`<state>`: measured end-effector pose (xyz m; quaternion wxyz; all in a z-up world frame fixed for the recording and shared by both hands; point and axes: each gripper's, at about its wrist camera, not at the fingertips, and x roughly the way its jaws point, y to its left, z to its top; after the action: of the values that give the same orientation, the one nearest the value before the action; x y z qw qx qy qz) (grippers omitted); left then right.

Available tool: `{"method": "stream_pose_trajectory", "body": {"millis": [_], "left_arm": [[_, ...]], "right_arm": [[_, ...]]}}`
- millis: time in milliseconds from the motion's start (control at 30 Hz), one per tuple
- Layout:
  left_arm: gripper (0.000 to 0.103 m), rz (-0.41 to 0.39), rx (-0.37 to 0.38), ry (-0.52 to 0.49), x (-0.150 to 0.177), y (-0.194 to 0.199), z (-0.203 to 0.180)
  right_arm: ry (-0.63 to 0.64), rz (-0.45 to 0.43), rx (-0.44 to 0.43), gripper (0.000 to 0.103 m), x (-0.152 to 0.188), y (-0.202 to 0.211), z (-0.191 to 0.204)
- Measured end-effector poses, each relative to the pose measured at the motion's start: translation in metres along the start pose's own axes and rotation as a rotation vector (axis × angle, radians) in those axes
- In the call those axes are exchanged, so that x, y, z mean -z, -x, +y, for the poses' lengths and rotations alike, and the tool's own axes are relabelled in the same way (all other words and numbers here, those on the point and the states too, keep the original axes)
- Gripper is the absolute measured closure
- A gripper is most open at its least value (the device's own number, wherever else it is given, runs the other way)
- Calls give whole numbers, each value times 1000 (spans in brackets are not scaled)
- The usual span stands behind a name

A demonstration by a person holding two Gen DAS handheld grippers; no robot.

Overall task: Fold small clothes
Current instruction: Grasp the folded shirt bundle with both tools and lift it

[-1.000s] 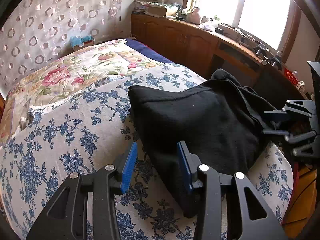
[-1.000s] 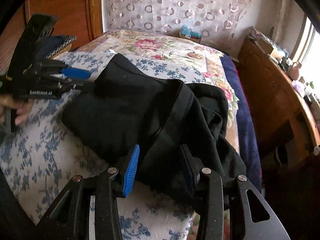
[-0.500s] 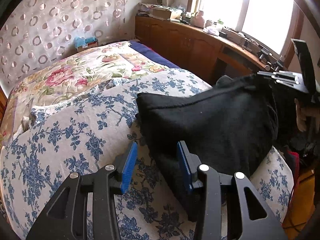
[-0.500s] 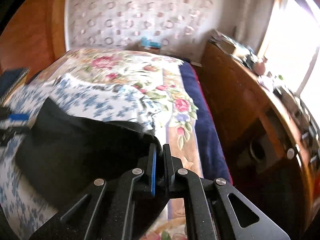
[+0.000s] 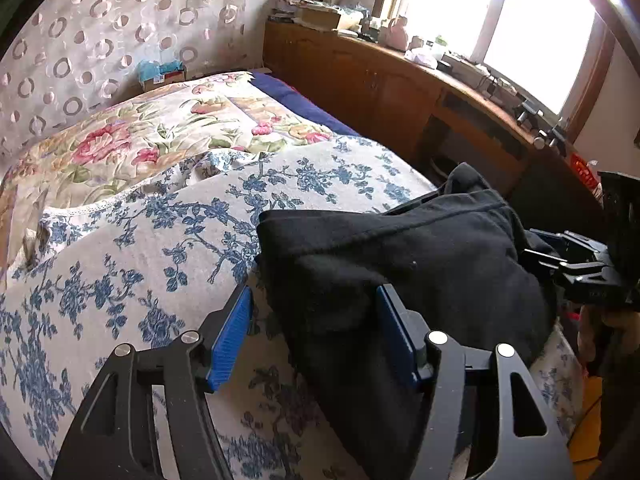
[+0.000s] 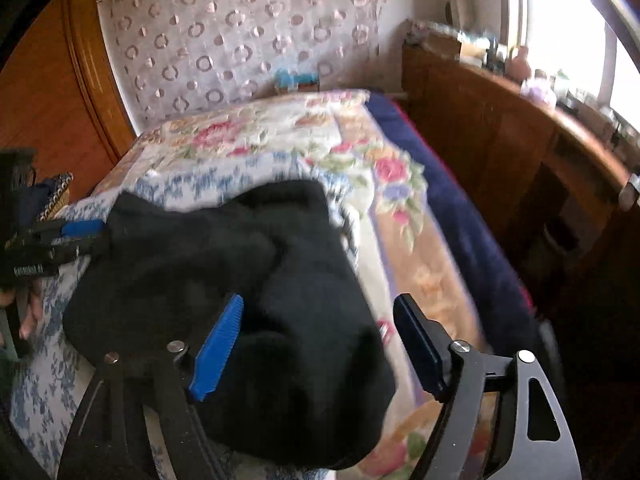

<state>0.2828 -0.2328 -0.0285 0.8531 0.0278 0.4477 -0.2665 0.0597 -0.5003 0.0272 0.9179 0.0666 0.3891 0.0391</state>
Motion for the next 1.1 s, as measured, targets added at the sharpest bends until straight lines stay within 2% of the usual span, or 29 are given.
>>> {"method": "stream_pose_trajectory", "body": {"millis": [67,233,333,400,433,467,500,533,567,667,800,933,1100], "left_arm": [[39,25,5,-3,0,-7,-1],[39,36,47,21,1,-16,3],[39,30,64,33,-1,-16,4],[50,29,91,30,-1,-17,2],[54,29,98,32,-1,-17,2],[66,35,118,36,-2,-18,2],[80,41,143,44,-2,-18,3],[83,43,160,56,-3,-17,3],[87,38,158,48,-3,-15,2],[91,-21,164,35,-5,5,-3],[92,-116,189,27,-10,44,-9],[92,-196,162,13,-11,84,-10],[92,-297,89,41,-3,143,18]], "right_arm": [[-63,15,-50,20,-1,-5,-14],[-60,38,-98,21,-14,-14,-23],[-65,48,-133,27,-15,-14,-27],[-62,52,-164,41,-14,-14,-25],[-47,52,-169,44,-14,-13,-24],[-36,48,-176,55,-12,-14,-19],[-25,45,-173,59,-11,-14,-17],[-3,38,-162,63,-12,-12,-16],[15,28,-157,71,-10,-12,-13],[49,-1,-136,80,-7,-6,-14],[77,-73,-118,82,-7,8,-7],[124,-126,-116,82,-18,23,2],[217,-184,-147,82,-37,34,30]]}}
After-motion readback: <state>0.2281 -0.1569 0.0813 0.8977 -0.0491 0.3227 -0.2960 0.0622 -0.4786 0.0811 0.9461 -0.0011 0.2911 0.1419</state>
